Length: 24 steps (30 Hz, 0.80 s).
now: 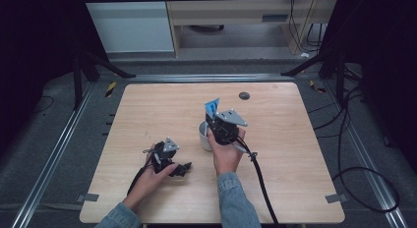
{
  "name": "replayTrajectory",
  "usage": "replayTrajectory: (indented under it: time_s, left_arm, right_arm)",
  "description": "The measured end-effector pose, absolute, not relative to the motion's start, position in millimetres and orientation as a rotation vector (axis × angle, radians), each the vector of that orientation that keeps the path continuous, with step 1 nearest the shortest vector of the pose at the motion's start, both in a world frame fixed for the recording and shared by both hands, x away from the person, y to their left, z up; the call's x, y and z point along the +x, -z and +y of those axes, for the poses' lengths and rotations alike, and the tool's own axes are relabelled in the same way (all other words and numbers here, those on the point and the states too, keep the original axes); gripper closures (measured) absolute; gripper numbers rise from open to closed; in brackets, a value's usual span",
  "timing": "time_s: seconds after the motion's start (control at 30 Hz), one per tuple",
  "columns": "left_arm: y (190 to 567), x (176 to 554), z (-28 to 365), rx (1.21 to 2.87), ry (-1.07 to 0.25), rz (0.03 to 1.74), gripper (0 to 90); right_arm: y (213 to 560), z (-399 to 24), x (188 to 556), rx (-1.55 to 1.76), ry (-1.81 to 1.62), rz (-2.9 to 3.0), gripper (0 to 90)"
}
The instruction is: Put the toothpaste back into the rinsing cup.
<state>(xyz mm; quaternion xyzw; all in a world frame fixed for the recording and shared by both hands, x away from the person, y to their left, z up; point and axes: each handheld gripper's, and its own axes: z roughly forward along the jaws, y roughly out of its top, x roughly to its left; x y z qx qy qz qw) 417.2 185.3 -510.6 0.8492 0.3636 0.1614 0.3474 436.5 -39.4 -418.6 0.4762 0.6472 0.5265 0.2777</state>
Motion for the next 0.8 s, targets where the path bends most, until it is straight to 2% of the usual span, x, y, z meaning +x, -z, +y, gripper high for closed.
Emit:
replayTrajectory:
  time_s: [0.8]
  left_arm:
    - [510.6, 417.2, 185.2, 2.202, -0.418, 0.943, 0.0]
  right_arm:
    - [422.8, -39.9, 438.8, 1.296, -1.421, 1.759, 73.0]
